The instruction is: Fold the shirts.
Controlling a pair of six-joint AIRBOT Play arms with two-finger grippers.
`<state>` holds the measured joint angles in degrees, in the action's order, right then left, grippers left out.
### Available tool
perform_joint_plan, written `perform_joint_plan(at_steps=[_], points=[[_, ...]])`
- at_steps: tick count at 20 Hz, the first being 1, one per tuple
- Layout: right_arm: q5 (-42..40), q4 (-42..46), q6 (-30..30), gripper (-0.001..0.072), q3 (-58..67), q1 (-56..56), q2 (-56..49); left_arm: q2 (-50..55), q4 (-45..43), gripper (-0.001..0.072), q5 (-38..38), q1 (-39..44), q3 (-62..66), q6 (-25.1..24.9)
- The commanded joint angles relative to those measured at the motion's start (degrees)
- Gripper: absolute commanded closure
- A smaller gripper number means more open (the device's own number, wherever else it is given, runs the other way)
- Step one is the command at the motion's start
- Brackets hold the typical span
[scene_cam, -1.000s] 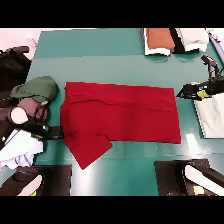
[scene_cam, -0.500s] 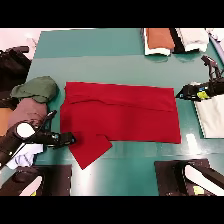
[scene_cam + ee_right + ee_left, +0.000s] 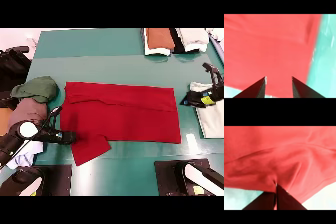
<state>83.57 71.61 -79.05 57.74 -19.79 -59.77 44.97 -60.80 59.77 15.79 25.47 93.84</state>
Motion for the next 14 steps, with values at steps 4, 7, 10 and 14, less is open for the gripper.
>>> perform_joint_plan(at_steps=[4,7,10,14], points=[[0.55,2.84,0.07,0.0089,-22.84,-16.26,5.49,-0.04,-2.45,0.0680,1.11,0.28,3.91,0.11],[-2.34,-2.47,3.15,0.0200,-32.04,-18.05,5.40,-0.04,-2.45,0.0680,0.63,0.28,3.91,0.11],[-5.57,-6.16,4.09,0.0223,-32.94,-14.67,2.78,-0.04,-2.47,0.0680,0.85,0.28,3.91,0.07],[-7.58,-5.86,4.09,0.0627,-28.63,-6.36,0.50,-0.04,-2.51,0.0680,1.29,0.28,3.96,-1.53]])
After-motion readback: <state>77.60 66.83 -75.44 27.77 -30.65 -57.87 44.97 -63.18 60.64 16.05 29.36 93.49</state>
